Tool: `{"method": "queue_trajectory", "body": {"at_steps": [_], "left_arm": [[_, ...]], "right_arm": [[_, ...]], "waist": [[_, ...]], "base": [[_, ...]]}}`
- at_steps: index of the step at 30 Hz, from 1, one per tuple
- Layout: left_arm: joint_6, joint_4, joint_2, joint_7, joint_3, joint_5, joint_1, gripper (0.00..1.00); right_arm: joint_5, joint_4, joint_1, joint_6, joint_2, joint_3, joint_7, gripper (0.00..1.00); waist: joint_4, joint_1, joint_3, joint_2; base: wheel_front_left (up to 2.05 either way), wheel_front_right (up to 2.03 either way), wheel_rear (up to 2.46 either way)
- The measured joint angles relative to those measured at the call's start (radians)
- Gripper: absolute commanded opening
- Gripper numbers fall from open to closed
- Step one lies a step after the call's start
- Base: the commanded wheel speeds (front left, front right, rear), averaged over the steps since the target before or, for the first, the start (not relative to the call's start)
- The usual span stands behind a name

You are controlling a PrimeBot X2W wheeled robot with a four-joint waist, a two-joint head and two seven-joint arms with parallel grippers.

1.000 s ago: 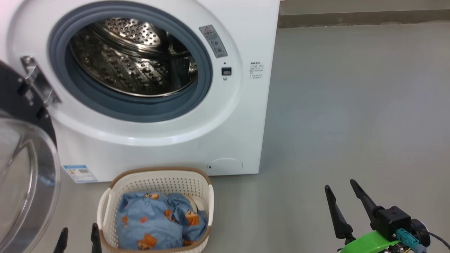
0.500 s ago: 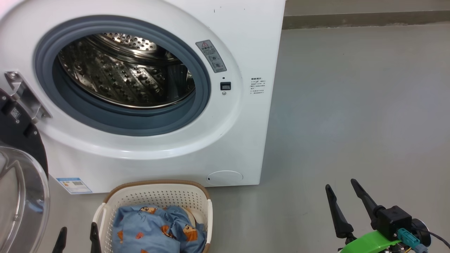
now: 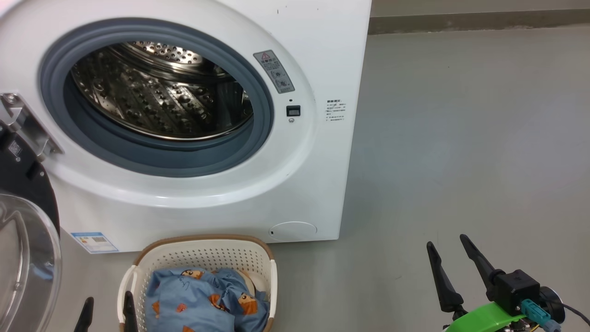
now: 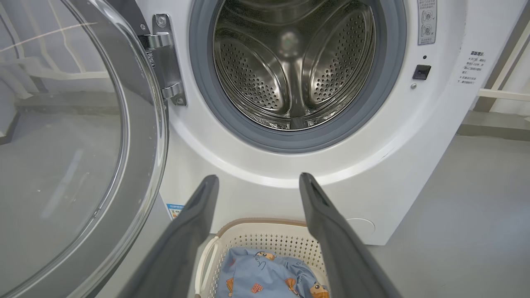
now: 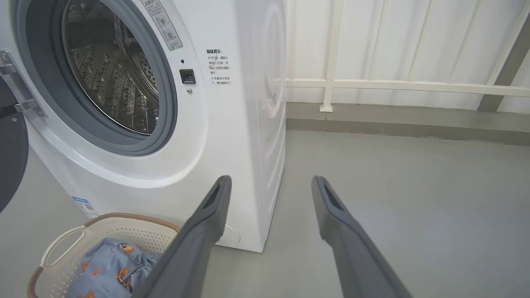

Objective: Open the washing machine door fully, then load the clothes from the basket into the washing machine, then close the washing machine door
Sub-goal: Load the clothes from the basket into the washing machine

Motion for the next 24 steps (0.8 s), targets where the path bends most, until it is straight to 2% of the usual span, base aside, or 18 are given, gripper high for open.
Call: {"method": "queue_trajectory", "body": {"at_steps": [24], "left_arm": [[0.0,0.012,0.0,0.0,-0.042,-0.015,0.001,1.0]], "right_arm": [[0.0,-0.001,-0.001,0.0,0.0,0.001,0.0,1.0]], "waist": [[-0.021,0.0,0.023,0.0]], "base": [[0.0,0.0,0.0]]}}
